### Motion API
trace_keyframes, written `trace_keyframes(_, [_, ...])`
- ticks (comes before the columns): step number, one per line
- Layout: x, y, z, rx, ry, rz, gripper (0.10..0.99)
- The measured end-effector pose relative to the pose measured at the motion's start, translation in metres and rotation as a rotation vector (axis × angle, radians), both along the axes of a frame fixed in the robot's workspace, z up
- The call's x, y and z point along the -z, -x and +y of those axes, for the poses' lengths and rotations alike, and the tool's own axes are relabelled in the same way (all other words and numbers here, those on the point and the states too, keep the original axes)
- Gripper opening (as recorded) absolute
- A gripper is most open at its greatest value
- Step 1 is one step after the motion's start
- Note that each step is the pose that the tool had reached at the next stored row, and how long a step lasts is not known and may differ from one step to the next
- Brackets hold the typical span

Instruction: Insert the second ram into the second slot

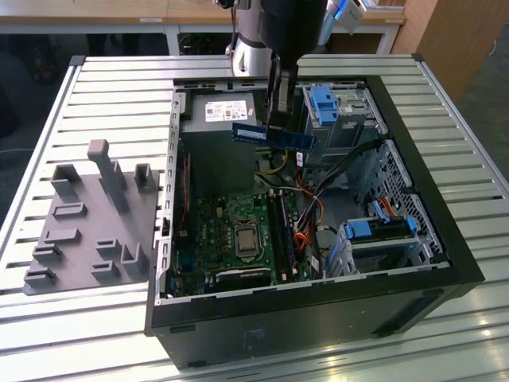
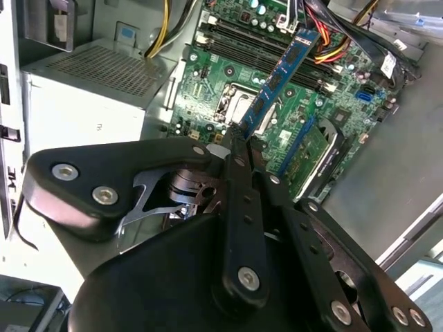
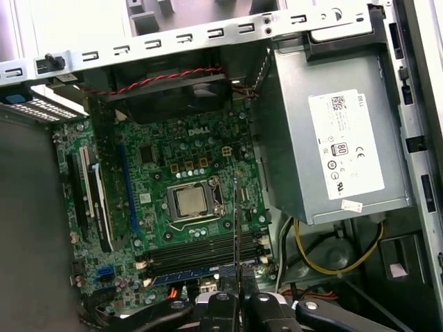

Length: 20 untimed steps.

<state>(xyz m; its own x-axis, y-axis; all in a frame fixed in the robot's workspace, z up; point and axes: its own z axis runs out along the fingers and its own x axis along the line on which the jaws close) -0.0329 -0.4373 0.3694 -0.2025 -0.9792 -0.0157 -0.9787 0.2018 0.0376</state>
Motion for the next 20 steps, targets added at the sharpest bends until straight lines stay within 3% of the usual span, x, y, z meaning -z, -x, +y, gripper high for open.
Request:
trace_keyframes(11, [0.0003,-0.0001,-0.0023,0.006,0.0,0.0001,0.137])
trace_keyframes(20, [0.0005,-0.0002,-0.0023,0.085,0.0,0.0,0.137])
